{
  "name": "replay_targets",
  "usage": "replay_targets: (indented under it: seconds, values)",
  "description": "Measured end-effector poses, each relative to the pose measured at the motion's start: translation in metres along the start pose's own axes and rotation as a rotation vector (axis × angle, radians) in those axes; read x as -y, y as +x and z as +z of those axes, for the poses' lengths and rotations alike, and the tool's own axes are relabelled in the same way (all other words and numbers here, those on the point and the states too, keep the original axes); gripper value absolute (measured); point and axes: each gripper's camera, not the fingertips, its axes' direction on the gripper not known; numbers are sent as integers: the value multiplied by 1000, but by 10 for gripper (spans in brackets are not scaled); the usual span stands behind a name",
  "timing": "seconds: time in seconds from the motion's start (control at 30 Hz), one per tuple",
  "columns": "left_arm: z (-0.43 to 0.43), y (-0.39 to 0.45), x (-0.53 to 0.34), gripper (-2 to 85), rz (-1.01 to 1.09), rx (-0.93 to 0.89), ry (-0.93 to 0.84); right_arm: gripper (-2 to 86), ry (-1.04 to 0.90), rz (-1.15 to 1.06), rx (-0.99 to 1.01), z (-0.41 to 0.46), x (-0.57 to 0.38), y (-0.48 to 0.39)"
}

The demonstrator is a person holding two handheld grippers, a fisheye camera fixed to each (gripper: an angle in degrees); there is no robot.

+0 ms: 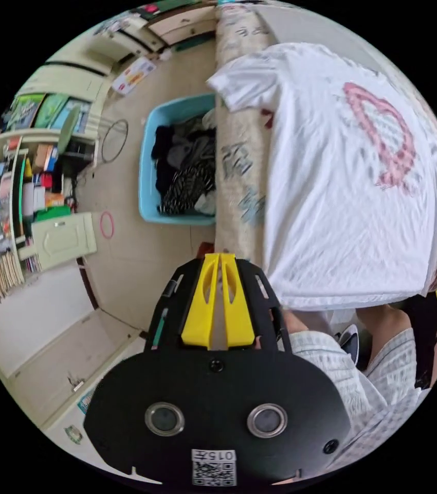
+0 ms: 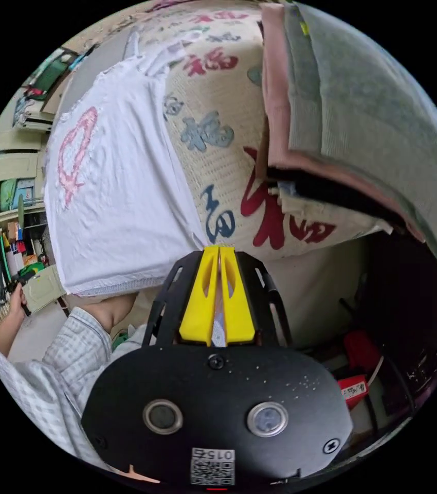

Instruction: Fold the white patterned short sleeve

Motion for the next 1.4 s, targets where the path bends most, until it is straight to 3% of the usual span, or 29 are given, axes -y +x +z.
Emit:
replay_targets:
  seconds: [0.13,0.3,0.43,0.73,0.87,0.93,1.1,1.33,1.4]
  values:
    - [-54,124,104,-6,174,-207,263,-6,157,-150,58,-2,67,-3]
    - [-94,284,219,3,380,-459,421,4,250,-241,160,21,193,17]
    - [-92,400,317,47,441,-651,320,44,249,-202,258,53,256,43]
    - [-48,541,414,89,565,-481,119,95,203,-30,437,142,330,91]
    - [-31,550,422,52,553,-457,93,51,225,-67,418,161,336,87]
    - [-33,536,423,8,529,-507,139,15,199,-112,475,171,340,82]
    - [-49,463,413,-5,443,-653,284,-2,268,-160,483,168,340,70]
    - [-26,333,369,-7,297,-768,337,23,337,-234,475,167,360,49]
    - [-13,313,359,-8,274,-773,337,79,326,-259,482,174,384,43]
